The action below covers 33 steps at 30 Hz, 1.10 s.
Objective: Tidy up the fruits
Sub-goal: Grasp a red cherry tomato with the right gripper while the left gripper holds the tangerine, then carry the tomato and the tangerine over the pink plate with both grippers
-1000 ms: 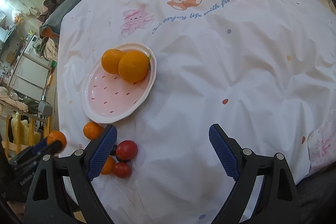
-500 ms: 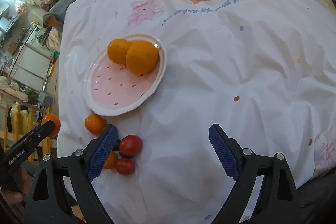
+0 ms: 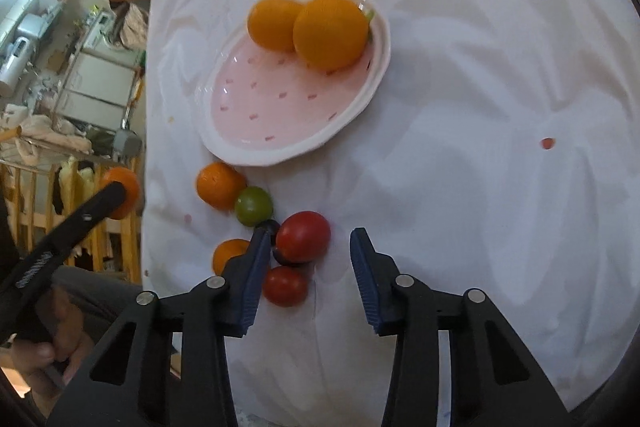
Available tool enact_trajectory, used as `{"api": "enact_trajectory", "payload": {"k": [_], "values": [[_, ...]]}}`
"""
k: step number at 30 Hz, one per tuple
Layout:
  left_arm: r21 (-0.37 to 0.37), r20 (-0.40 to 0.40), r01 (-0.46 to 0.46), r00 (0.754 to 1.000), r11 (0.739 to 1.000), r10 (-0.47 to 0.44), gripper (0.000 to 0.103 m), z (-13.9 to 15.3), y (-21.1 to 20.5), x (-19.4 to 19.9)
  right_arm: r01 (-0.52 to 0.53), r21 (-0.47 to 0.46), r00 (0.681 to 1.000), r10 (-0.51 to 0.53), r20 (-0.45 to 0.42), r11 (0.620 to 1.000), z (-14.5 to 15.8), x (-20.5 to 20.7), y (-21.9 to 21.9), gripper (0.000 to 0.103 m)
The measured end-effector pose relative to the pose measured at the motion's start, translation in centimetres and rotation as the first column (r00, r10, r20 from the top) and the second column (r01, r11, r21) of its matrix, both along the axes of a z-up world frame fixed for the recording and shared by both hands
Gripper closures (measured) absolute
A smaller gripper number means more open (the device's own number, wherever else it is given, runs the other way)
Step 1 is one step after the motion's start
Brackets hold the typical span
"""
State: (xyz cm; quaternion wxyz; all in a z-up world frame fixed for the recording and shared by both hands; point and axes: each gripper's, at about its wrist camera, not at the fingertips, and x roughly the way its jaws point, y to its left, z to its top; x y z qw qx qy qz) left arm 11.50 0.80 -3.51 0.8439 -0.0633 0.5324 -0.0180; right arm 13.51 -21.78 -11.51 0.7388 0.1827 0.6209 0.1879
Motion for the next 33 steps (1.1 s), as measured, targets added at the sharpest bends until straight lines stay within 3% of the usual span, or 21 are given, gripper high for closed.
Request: {"api": "enact_trajectory", "payload": {"k": [9,11,14,33], "values": [[-0.005,-0.005,0.009,1.000,1.000,-0.009,0.065,0.0,-0.3,0.0,-0.036,-0.019,0.998,0.035,-0.054,0.999,-2.5,0.6,2.4,0.059],[0.000,-0.005,0.010,1.000,1.000,-0.010,0.065,0.0,-0.3,-0.1,-0.042,-0.034,0.998,0.040,-0.042,0.999,-2.4,0.6,2.5,0.066],[0.005,-0.007,0.009,1.000,1.000,-0.009,0.065,-0.2,-0.4,-0.1,-0.035,-0.031,0.999,0.034,-0.034,0.999,-2.3,0.6,2.2,0.067],[0.092,0.029,-0.028,0.999,0.995,0.025,0.065,-1.2,0.2,0.0,0.045,0.049,0.995,-0.049,0.089,0.998,2.2,-0.7,-0.6,0.067]]}}
